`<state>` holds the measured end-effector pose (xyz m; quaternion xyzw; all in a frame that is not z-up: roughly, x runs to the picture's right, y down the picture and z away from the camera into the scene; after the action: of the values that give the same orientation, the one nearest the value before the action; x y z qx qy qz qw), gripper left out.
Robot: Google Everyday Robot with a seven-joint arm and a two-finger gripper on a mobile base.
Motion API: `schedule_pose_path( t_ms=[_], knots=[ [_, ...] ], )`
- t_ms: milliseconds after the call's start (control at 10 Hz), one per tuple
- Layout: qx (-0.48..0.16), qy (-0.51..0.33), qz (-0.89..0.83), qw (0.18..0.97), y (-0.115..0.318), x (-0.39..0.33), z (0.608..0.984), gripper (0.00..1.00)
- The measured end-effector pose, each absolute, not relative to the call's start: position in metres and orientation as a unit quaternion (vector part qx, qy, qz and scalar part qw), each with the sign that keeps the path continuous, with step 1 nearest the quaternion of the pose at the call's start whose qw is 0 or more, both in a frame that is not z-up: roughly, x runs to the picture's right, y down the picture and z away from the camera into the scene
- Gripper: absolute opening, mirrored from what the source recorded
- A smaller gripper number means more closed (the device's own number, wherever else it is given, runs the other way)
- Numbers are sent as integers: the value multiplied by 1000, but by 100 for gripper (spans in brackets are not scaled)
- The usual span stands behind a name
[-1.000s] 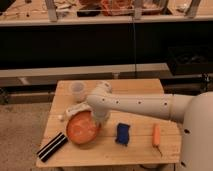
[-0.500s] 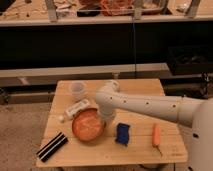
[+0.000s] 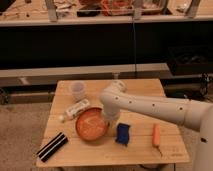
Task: Drag the ceramic bowl in a circle
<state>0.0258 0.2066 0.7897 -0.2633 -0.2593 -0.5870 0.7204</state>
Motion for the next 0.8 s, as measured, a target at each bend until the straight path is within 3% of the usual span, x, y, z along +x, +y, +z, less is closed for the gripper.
schedule_pose_path(
  t_ms=[800],
  knots=[
    [-247, -274, -634, 679, 234, -9, 770, 1]
  ],
)
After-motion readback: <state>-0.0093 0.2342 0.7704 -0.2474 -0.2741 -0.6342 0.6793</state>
